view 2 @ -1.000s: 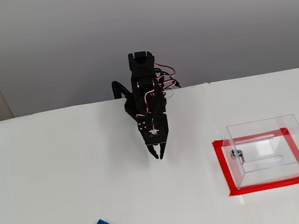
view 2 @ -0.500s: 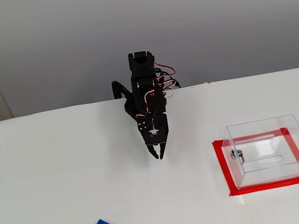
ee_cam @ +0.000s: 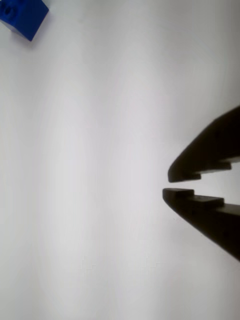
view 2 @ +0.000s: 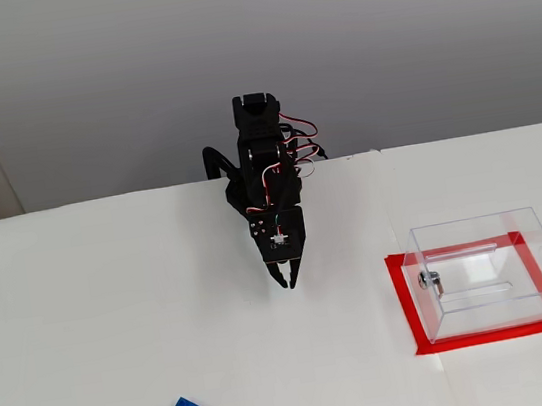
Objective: Pick the blue lego brick and place it into the transparent box
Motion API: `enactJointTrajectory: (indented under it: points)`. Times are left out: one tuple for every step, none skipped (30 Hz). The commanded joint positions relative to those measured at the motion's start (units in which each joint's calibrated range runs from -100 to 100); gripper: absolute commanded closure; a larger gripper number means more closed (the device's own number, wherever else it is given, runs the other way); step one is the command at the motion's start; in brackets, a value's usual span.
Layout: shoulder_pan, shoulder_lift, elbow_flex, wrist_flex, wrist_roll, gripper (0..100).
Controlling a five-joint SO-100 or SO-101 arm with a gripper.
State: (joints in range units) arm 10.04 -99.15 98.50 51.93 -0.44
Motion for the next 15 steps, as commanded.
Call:
enactJointTrajectory:
  points:
    - [0.64, -0.34, 0.33, 0.03, 0.07, 99]
    - [0.64, -0.25, 0.23, 0.03, 0.07, 99]
    - [0.64, -0.25, 0.14, 0.03, -0.03, 99]
    - [0.64, -0.17, 0.14, 0.03, -0.24, 99]
    - [0.64, 0.17, -0.04, 0.03, -0.24, 99]
    - [0.64, 0.85, -0.13, 0.03, -0.29, 99]
    - [0.64, 1.87, -0.49, -0.40, -0.29, 99]
    - [0.64, 2.97, -0.94, -0.84, -0.29, 99]
    - [0.64, 3.99, -1.30, -1.36, -0.29, 99]
    - [0.49, 4.75, -1.48, -2.15, -0.19, 99]
    - [0.27, 5.43, -1.94, -2.93, -0.03, 99]
    - [0.12, 6.45, -2.66, -3.63, 0.02, 99]
    - [0.12, 7.47, -3.56, -4.15, 0.02, 99]
    - [0.05, 8.06, -4.74, -4.32, 0.02, 99]
    - [0.05, 8.57, -6.09, -4.32, 0.02, 99]
